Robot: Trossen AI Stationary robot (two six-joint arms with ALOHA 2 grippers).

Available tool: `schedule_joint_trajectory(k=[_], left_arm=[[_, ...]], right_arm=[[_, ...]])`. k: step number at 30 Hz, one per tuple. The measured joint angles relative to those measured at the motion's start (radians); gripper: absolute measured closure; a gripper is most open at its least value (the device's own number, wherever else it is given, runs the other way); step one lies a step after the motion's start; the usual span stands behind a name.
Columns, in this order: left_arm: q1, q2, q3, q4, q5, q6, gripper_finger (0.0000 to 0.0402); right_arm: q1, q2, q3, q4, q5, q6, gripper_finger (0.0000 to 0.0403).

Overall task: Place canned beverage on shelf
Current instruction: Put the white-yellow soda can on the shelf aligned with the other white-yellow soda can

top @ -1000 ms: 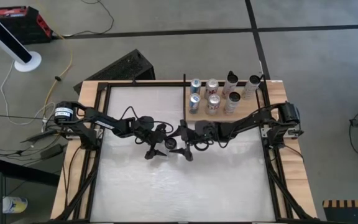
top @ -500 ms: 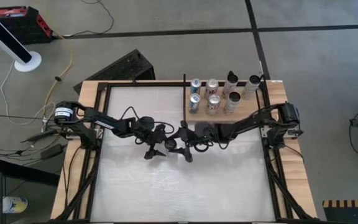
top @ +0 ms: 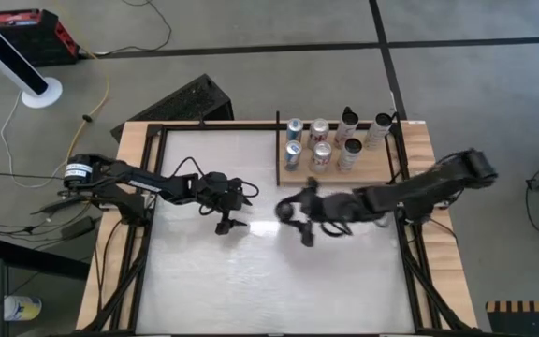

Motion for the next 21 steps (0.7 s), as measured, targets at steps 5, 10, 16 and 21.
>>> schedule_joint_trajectory(k=[5,10,16,21], left_arm=[[0.0,0.0,0.0,0.013,-0.001,0.025,0.008],[0.001,0.0,0.0,0.029,-0.001,0.039,0.008],[0.009,0.0,0.0,0.024,-0.001,0.025,0.0079],[0.018,0.0,0.0,0.022,-0.001,0.012,0.0079]], right_arm=[[0.168,-0.196,0.0,-0.346,0.366,0.206,0.0121],[0.3,-0.302,0.0,-0.818,0.65,0.665,0.0121],[0.334,-0.339,0.0,-1.307,0.722,1.202,0.0121],[0.31,-0.34,0.0,-1.582,0.723,1.494,0.0121]])
